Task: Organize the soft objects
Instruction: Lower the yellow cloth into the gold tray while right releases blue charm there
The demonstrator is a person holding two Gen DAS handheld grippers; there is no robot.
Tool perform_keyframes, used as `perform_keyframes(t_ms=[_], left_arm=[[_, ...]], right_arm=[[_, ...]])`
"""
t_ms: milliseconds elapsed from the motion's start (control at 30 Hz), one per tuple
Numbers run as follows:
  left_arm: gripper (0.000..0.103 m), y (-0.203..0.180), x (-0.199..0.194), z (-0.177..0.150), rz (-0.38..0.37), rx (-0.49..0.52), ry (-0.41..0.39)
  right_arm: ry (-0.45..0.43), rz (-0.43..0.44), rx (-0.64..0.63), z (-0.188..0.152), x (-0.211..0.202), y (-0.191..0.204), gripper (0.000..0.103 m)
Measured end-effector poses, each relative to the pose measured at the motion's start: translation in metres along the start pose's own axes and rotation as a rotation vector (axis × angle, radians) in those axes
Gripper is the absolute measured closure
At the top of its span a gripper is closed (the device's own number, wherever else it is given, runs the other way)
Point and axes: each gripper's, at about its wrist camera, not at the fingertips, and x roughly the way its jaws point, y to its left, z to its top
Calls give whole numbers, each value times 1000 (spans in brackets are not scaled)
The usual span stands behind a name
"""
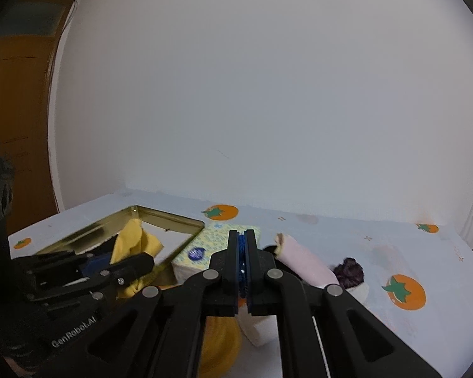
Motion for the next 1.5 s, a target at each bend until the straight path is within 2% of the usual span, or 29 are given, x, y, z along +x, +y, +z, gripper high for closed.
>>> perform_keyframes(t_ms=[433,633,900,1100,1233,1500], left_arm=[[92,28,-16,20,84,4,-26],[92,45,-17,26,114,17,-9],[92,87,-10,37,149,9,70],[92,115,1,45,140,-16,140],[92,124,9,47,161,-13,179],[92,131,20,37,185,1,248]], right_arm=[[-33,91,-42,37,10,32,99],[-19,148,-41,52,19,44,99],[94,233,-14,61,60,67,99],[191,284,34,59,89,74,99],[255,300,51,52,106,79,99],[328,313,50,36,109,82,99]])
